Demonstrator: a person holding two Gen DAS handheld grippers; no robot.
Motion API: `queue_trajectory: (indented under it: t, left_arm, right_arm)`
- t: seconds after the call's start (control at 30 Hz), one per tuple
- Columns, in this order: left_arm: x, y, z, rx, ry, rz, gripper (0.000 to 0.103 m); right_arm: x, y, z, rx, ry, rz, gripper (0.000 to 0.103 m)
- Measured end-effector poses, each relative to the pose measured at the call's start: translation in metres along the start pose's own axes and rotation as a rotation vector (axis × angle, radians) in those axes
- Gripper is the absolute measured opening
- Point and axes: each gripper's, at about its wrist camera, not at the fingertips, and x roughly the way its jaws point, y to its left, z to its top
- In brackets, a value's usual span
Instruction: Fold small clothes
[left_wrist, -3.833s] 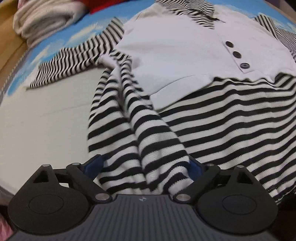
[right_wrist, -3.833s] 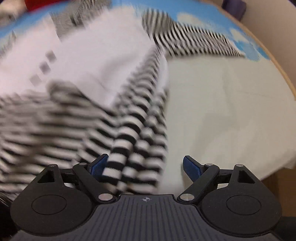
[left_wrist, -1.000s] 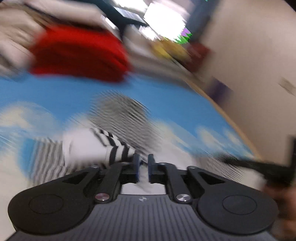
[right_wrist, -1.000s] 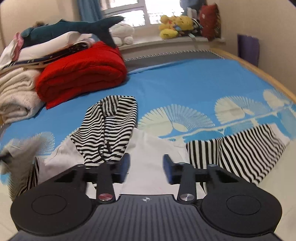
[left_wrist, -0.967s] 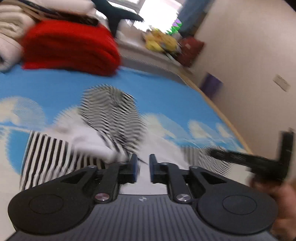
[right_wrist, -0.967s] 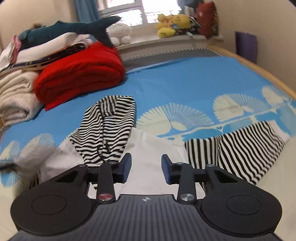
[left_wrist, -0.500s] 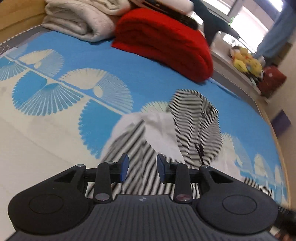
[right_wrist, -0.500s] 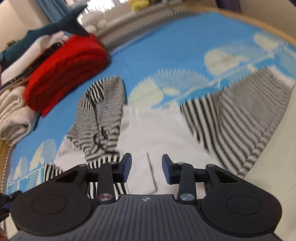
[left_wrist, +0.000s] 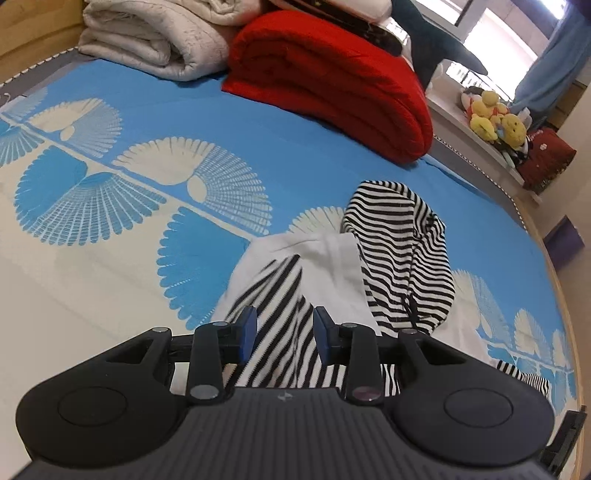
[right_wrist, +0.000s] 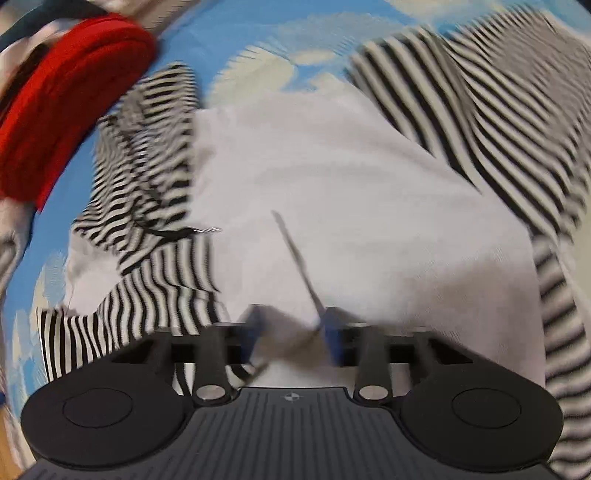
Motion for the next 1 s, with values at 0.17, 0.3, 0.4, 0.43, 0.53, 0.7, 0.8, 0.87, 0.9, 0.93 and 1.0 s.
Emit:
queue_trajectory:
  t: [0.17, 0.3, 0.4, 0.43, 0.53, 0.7, 0.8, 0.87, 0.9, 0.93, 1.0]
  left_arm:
    - [0.003, 0.006, -0.001, -0.001, 0.012, 0.015, 0.036]
    - [0.008, 0.006, -0.006, 0.007, 0.045, 0.012, 0.036]
    - [0.021, 0.001, -0.017, 0.031, 0.113, 0.009, 0.036]
    - [0.027, 0.000, -0.022, 0.039, 0.141, 0.013, 0.036]
    - [0.038, -0.002, -0.032, 0.059, 0.192, 0.015, 0.036]
    - [0.059, 0.003, -0.052, 0.082, 0.270, -0.009, 0.036]
    - [0.080, 0.019, -0.067, 0.062, 0.360, 0.051, 0.033]
    - [0.086, 0.026, -0.072, 0.090, 0.384, 0.121, 0.037]
    - [0.084, 0.026, -0.071, 0.080, 0.385, 0.117, 0.037]
    - [0.081, 0.025, -0.069, 0.070, 0.381, 0.116, 0.036]
    - [0.072, 0.018, -0.065, 0.078, 0.330, 0.086, 0.035]
  right_arm:
    - [-0.064, 0.010, 0.014, -0.021, -0.296, 0.173, 0.002]
    - [-0.086, -0.003, 0.017, -0.013, -0.411, 0.047, 0.003]
    - [-0.057, -0.026, 0.024, 0.035, -0.234, -0.141, 0.008]
    - [-0.051, -0.036, 0.023, 0.080, -0.195, -0.181, 0.008]
    - [-0.056, -0.046, 0.025, 0.127, -0.220, -0.157, 0.011]
    - [-0.043, -0.036, 0.029, 0.098, -0.150, 0.056, 0.037]
    - [-0.015, -0.045, 0.025, 0.171, -0.009, 0.044, 0.041]
    - [0.001, -0.058, 0.023, 0.250, 0.072, -0.001, 0.042]
    - [0.002, -0.061, 0.022, 0.272, 0.070, -0.004, 0.042]
    - [-0.002, -0.060, 0.021, 0.279, 0.057, -0.008, 0.042]
    - [-0.009, -0.053, 0.026, 0.231, 0.023, -0.016, 0.045]
